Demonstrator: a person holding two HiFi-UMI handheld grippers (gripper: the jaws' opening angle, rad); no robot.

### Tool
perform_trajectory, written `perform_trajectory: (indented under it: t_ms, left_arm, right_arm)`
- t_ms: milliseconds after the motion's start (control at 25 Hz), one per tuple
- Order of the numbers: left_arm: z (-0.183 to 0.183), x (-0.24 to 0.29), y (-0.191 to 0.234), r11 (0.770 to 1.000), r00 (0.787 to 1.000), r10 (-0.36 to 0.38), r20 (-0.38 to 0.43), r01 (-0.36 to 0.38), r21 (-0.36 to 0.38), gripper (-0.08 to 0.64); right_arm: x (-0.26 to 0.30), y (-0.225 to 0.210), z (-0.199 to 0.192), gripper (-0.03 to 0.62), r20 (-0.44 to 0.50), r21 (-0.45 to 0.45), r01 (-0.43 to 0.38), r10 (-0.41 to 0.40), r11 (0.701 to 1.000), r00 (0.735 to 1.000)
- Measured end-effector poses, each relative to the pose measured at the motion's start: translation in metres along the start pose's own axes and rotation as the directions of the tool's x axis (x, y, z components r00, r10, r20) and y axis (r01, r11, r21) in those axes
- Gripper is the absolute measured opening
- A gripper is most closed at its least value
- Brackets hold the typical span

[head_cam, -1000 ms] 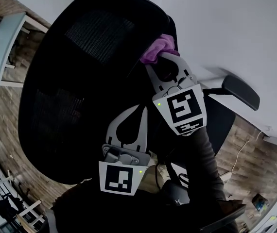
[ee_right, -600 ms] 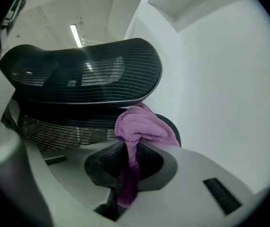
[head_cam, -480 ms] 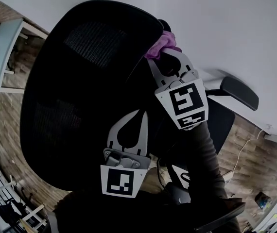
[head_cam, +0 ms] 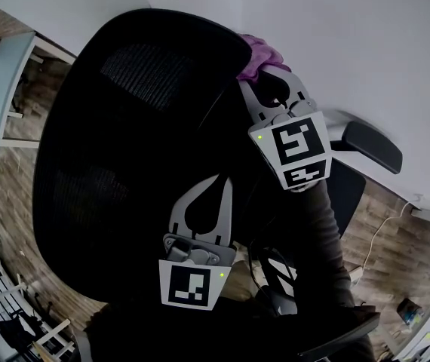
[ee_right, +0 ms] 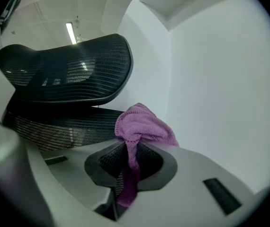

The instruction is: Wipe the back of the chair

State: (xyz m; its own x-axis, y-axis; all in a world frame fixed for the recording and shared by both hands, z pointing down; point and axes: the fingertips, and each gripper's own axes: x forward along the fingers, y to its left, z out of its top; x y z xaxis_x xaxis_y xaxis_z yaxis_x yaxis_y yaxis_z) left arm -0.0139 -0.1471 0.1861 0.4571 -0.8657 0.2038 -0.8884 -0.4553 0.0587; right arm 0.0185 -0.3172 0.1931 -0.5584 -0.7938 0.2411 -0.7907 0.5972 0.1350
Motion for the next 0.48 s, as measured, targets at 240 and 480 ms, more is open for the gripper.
perform_trajectory:
  t_ms: [240,480]
  left_arm:
    - [0.002,0.0,-0.001,1.0,1.0,-0.005,-0.002,0.005,-0.001,0.009]
    - [0.002,0.002,-0.002,1.0,1.0,-0.011,-0.001,0.011,0.004,0.009]
  right_arm:
    - [0.002,-0.011,0.001,0.046,0.0,0.004,0.021,-0.021,1.0,1.0]
    - [0.003,-0.022,-0.001,0.046,-0.005,0.006,0.036,-0.036,0.999,0.999]
